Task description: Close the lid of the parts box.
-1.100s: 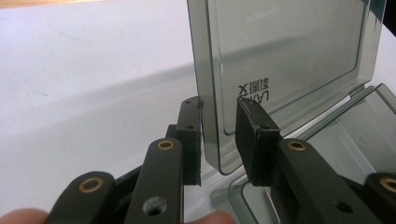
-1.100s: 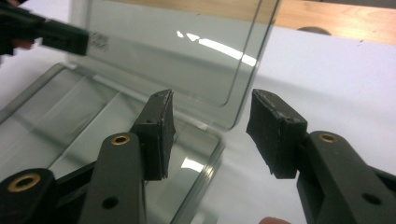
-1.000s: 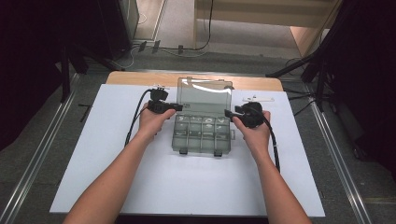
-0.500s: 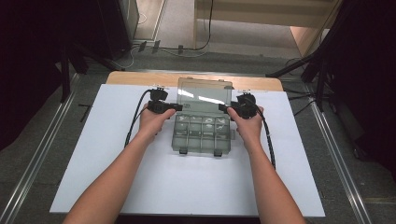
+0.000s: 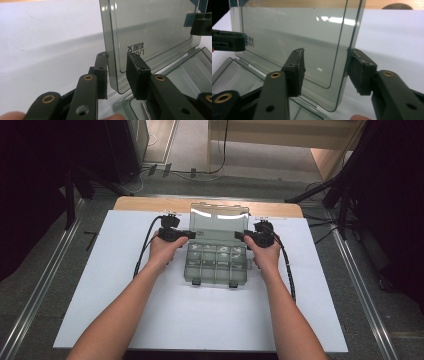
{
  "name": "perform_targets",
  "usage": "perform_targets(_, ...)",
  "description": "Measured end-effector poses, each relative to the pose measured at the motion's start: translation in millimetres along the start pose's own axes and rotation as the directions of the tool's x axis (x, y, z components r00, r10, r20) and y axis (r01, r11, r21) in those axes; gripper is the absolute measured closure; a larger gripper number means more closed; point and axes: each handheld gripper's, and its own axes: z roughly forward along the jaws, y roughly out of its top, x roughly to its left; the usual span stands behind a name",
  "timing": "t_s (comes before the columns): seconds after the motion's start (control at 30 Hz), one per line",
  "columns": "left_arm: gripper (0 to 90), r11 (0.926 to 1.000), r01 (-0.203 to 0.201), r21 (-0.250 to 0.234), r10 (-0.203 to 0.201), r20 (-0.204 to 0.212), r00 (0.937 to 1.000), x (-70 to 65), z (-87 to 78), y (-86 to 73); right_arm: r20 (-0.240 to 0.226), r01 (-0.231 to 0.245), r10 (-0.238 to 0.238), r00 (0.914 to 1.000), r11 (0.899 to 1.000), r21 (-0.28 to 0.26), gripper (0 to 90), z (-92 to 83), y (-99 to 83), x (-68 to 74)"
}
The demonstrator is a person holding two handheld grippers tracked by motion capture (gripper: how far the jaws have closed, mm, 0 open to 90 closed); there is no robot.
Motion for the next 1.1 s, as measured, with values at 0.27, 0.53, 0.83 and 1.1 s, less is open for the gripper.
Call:
perform_targets(0.27,64.6,0.9995,0.013,-0.028,-0.012,0.029,0.9995,-1.0,-2.8,3.5,0.036,0.040,-0.039,0.9986,0.999,-0.021,62.7,-5.2,-1.5,2.3)
perform_targets(0.53,64.4,0.9981,0.000,-0.061,0.001,0.022,0.9998,-5.1,-9.9,17.7,0.055,0.074,-0.072,0.9959,0.997,-0.033,63.5,-8.7,-2.0,6.0)
perform_targets(0.83,64.3,0.9952,-0.010,-0.097,0.012,0.024,0.9996,-9.8,-18.2,31.1,0.065,0.087,-0.084,0.9943,0.995,-0.052,63.3,-12.5,-4.2,10.2)
perform_targets(1.1,64.4,0.9834,0.003,-0.181,0.007,0.051,0.9987,-10.9,-28.5,35.5,0.087,0.118,-0.113,0.9897,0.991,-0.055,62.9,-15.2,-6.0,15.3)
